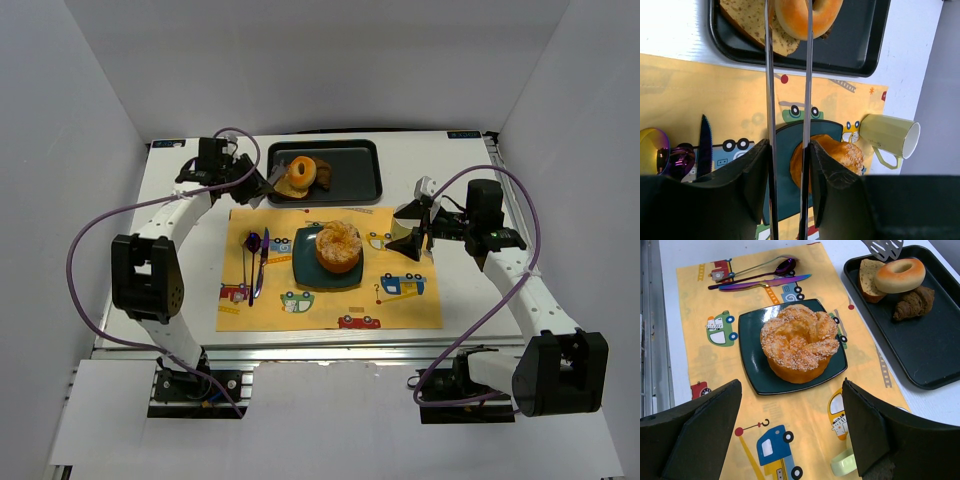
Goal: Place the bread
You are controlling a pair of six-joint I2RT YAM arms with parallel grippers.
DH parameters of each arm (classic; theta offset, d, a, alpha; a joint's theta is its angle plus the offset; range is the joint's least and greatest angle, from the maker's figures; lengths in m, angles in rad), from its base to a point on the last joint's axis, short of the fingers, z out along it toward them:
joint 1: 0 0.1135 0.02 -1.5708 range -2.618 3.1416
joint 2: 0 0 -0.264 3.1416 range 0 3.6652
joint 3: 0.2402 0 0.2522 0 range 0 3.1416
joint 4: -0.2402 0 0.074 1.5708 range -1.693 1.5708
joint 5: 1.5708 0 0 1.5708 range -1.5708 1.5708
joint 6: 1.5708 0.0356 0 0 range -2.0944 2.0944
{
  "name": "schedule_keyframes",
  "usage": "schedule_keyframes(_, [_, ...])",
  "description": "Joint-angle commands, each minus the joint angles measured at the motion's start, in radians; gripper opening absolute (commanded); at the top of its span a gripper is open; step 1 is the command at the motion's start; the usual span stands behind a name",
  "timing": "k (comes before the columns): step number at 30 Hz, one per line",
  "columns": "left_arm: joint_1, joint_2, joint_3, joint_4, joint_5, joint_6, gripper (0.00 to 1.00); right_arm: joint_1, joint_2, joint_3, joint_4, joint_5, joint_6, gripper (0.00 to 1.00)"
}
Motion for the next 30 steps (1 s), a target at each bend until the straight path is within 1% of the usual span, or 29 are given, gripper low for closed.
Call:
schedule_keyframes(1, [-0.004, -0.001, 0.046, 0.035, 0.043, 0.016, 0.46, -0.006, 0.001, 0.004, 0.025, -0.027, 0.011, 0.85])
schedule_keyframes(10, [-0.003, 0.018, 0.052, 0.015, 0.059, 0.042, 0.49, -0.004, 0.01, 0.005, 0.025, -0.027, 0.011, 0.85])
schedule_keyframes(21, [-0.003, 0.041, 0.077, 0.014, 0.089, 0.052, 0.5, -0.006, 0.013, 0.004, 0.028, -0.029, 0.012, 0.85])
schedule_keyframes(30, [-0.003, 0.021, 0.047, 0.023, 0.109, 0.055, 0.51, -0.004, 0.019, 0.007, 0.034, -0.033, 0.017, 0.85])
